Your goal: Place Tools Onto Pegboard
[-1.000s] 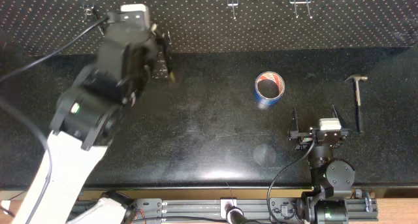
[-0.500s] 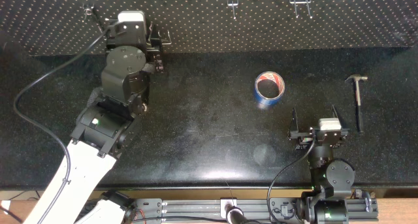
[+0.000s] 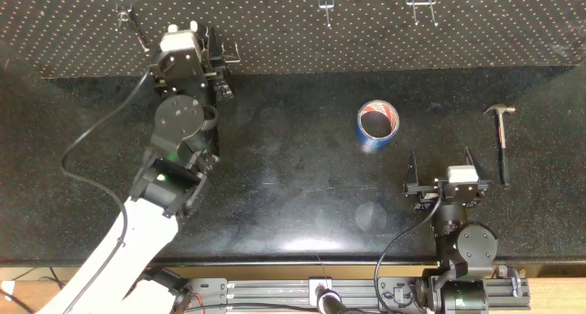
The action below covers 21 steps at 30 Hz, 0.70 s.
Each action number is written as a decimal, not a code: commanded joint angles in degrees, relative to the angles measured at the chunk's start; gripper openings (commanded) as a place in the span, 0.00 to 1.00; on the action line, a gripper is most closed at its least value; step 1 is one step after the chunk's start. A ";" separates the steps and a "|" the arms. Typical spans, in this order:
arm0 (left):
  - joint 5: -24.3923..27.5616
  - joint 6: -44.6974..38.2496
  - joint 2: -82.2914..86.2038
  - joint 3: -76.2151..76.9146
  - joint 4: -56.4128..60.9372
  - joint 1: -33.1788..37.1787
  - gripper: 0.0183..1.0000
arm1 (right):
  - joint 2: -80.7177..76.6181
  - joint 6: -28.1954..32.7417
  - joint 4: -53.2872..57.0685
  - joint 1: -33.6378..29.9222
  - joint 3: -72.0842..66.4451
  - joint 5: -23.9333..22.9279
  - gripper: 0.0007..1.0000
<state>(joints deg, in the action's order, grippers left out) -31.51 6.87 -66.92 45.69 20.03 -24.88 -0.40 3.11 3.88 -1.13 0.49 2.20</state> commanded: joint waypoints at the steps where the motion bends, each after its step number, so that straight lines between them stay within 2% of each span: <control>1: -1.11 -0.37 -2.45 -1.07 3.69 0.13 0.01 | 0.35 0.17 0.13 -0.20 -0.26 -0.28 0.98; 18: -1.42 -0.57 -11.61 -1.01 11.78 0.13 0.01 | 0.35 0.17 0.13 -0.20 -0.26 -0.28 0.97; 21: -3.45 -0.57 -12.28 -1.01 11.74 0.13 0.01 | 0.35 0.17 0.13 -0.20 -0.26 -0.28 0.98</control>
<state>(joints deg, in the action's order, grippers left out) -31.92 6.85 -78.83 44.49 30.76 -24.88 -0.40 3.11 3.86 -1.13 0.49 2.20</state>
